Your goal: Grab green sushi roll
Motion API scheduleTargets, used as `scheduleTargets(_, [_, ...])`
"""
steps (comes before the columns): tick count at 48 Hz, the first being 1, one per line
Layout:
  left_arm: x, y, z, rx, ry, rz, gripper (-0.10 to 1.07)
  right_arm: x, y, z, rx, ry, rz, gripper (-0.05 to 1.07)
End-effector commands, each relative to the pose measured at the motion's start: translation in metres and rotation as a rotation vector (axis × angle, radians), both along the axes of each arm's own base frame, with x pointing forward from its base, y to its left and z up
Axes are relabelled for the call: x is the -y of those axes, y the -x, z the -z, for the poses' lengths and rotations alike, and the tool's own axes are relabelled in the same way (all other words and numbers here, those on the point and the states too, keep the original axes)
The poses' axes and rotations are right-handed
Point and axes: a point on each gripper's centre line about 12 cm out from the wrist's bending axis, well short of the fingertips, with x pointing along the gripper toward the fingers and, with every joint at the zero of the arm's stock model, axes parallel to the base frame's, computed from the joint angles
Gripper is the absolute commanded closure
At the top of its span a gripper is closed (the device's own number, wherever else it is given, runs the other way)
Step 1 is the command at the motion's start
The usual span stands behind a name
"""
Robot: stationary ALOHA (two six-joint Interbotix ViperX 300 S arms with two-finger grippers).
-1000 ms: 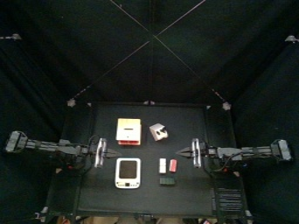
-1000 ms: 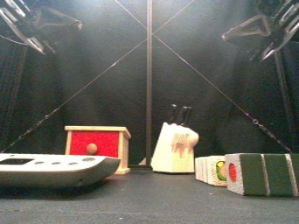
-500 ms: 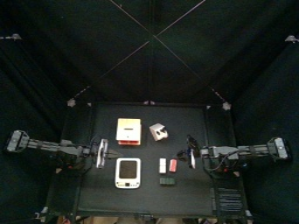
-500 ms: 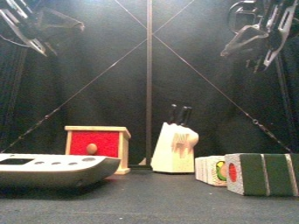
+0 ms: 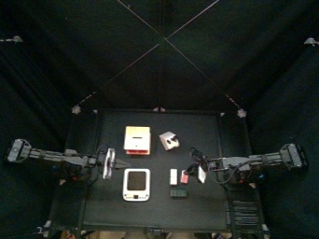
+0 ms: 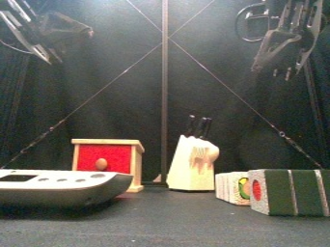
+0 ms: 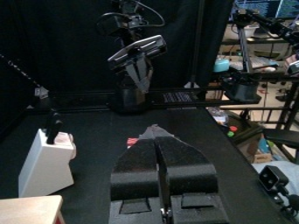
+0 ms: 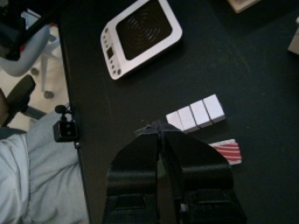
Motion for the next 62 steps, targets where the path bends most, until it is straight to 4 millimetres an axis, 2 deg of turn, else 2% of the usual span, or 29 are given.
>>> scheduleTargets(1, [0.0, -0.002, -0.004, 0.015, 0.01, -0.001, 1.0, -0.007, -0.005, -0.009, -0.003, -0.01, -0.022, 1.0])
scheduleTargets(19, [-0.002, -0.001, -0.002, 0.007, 0.036, -0.014, 1.0, -0.018, -0.004, -0.003, -0.105, -0.03, 0.02, 0.93])
scheduleTargets(29, [-0.002, -0.001, -0.001, 0.005, 0.035, -0.014, 1.0, -0.037, 0.001, 0.004, -0.15, -0.007, 0.037, 0.93])
scheduleTargets(40, [-0.002, 0.0, 0.0, 0.0, 0.037, -0.015, 1.0, -0.07, 0.01, 0.014, -0.147, 0.074, -0.019, 0.93])
scheduleTargets(45, [-0.002, 0.0, 0.002, -0.003, 0.035, -0.014, 1.0, -0.077, 0.01, 0.021, -0.129, 0.153, -0.047, 0.92])
scheduleTargets(51, [-0.002, 0.0, 0.002, -0.003, 0.036, -0.015, 1.0, -0.085, 0.006, 0.03, -0.126, 0.171, -0.068, 0.91])
scheduleTargets(57, [-0.002, 0.0, 0.003, -0.005, 0.03, -0.015, 1.0, -0.092, -0.001, 0.044, -0.145, 0.186, -0.097, 0.83])
scheduleTargets(62, [-0.002, 0.001, 0.003, -0.007, 0.031, -0.015, 1.0, -0.097, -0.008, 0.054, -0.161, 0.199, -0.119, 0.7])
